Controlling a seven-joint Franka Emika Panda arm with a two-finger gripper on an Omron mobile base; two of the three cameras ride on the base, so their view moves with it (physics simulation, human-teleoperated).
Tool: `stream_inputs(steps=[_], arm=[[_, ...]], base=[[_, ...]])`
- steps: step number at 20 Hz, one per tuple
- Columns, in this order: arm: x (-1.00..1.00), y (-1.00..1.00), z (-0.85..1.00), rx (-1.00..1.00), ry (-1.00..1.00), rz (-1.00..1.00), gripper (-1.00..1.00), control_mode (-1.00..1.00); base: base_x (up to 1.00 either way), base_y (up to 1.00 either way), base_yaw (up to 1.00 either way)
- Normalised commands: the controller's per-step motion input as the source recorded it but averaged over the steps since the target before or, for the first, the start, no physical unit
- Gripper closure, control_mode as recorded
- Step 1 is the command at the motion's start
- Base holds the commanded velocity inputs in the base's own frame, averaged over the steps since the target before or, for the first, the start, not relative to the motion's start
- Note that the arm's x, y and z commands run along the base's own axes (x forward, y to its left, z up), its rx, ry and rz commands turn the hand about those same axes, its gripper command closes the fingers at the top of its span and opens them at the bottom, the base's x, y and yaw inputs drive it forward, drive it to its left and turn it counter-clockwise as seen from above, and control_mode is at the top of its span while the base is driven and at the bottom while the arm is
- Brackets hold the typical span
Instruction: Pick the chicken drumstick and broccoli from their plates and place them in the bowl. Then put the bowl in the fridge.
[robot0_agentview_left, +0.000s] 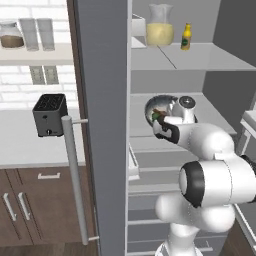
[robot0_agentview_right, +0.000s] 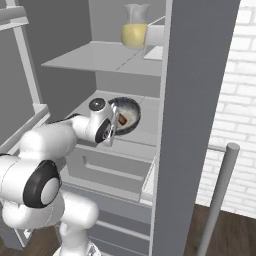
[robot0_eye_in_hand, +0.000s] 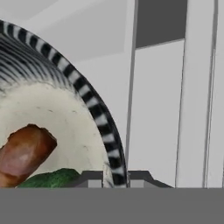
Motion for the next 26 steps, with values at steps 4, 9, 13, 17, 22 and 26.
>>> stream_inputs(steps=[4,9,13,17,22,26], arm=[[0.43,-0.01,-0.03,0.00,0.00,0.00,1.00,-1.00],[0.09,0.00,0.01,0.00,-0.01,0.00,-1.00,-1.00],[0.00,0.00,0.25,0.02,-0.08,0.00,-1.00,-1.00],[-0.03,0.00,0.26,0.01,-0.25,0.00,-1.00,-1.00],[-0.22,0.00,0.29,0.00,-0.37,0.00,-1.00,-1.00],[-0.42,-0.04,0.37,0.04,-0.28,0.00,-1.00,-1.00]], base=[[0.00,0.00,0.00],[0.00,0.00,0.00],[0.00,0.00,0.00],[0.00,0.00,0.00],[0.00,0.00,0.00],[0.00,0.00,0.00]])
